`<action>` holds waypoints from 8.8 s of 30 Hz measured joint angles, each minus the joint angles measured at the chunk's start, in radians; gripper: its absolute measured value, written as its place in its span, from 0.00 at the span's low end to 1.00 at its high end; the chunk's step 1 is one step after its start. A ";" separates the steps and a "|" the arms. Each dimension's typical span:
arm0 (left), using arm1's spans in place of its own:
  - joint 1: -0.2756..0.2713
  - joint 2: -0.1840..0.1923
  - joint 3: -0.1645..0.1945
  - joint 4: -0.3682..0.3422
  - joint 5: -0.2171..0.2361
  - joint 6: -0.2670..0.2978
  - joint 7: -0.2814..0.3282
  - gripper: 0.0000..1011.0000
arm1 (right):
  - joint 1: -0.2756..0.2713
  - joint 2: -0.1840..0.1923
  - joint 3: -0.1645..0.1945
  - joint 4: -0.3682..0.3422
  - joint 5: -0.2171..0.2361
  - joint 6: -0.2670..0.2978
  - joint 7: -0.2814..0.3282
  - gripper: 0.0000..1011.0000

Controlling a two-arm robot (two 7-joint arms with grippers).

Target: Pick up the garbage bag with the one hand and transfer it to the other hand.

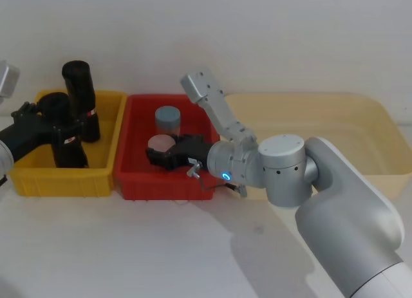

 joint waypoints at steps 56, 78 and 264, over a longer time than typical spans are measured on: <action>0.009 0.004 -0.029 -0.085 0.012 -0.011 0.018 0.34 | -0.030 0.022 0.025 -0.106 0.020 -0.031 0.011 0.64; -0.140 -0.039 0.013 -0.209 -0.031 0.043 -0.018 0.34 | -0.117 0.149 0.134 -0.465 0.015 0.007 -0.081 0.64; -0.541 -0.406 0.339 0.350 -0.011 -0.057 -0.165 0.99 | -0.052 0.168 0.246 -0.286 -0.051 -0.088 -0.136 0.56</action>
